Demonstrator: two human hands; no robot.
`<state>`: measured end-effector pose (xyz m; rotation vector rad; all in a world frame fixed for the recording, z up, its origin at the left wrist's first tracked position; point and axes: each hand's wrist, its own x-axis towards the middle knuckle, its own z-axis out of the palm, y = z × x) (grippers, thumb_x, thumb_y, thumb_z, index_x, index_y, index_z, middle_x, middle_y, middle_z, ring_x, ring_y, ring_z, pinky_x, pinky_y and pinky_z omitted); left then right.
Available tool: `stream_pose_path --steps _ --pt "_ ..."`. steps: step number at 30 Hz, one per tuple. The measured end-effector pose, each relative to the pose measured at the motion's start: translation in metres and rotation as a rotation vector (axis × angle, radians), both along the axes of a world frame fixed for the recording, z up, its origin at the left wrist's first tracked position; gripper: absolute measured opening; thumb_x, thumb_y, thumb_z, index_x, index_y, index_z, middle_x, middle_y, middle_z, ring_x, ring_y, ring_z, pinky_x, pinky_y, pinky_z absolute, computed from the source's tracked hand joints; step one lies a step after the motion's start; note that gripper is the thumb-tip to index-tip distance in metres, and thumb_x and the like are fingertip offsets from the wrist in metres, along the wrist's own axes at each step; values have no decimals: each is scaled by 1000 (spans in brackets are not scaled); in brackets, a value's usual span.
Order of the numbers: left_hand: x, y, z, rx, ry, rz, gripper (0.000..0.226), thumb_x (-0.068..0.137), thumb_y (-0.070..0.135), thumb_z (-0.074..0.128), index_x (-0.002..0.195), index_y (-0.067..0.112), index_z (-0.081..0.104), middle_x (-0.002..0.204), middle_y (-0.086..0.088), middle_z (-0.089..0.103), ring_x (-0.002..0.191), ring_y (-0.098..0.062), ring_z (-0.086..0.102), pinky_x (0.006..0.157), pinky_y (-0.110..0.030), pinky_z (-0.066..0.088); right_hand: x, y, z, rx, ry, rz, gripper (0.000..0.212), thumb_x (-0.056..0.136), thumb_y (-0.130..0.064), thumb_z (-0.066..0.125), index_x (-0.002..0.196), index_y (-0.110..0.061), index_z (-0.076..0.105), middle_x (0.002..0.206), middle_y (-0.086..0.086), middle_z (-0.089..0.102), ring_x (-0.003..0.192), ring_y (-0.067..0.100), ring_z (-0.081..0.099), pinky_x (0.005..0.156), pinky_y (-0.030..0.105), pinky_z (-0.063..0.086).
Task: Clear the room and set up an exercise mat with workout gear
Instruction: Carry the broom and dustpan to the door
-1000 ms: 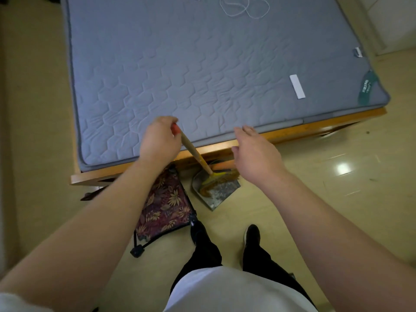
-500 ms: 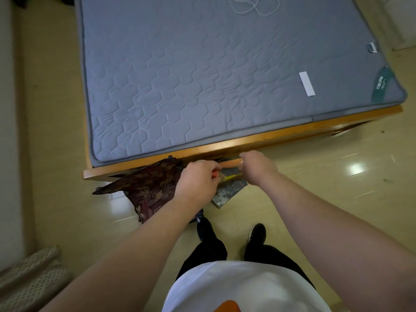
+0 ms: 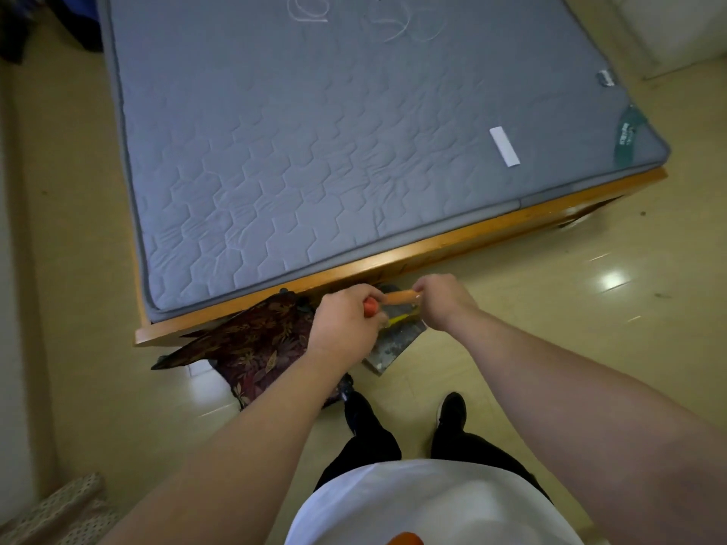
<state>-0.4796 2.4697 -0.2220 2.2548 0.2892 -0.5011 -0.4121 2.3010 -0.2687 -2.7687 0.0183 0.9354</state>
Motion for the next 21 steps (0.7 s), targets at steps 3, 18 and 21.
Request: stream_pose_path --steps 3,18,21 --pt "27 -18 26 9 -66 -79 28 89 24 71 116 31 66 100 12 63 84 -3 57 63 -11 40 -1 -31 20 31 -27 -86 28 89 -21 62 114 -26 74 112 7 72 106 30 67 91 37 56" --pt "77 -219 168 -150 -412 -386 45 92 3 60 127 28 46 110 7 60 98 -10 58 82 -31 56 -60 -206 154 206 -606 -585 19 90 -38 71 99 -28 59 76 -7 59 69 14 57 60 30 46" --pt "68 -277 194 -269 -479 -329 37 97 12 59 128 29 46 107 12 57 96 -5 55 78 -22 48 -69 -254 181 230 -749 -651 22 90 -38 72 103 -27 58 82 -7 60 75 15 60 63 26 47"
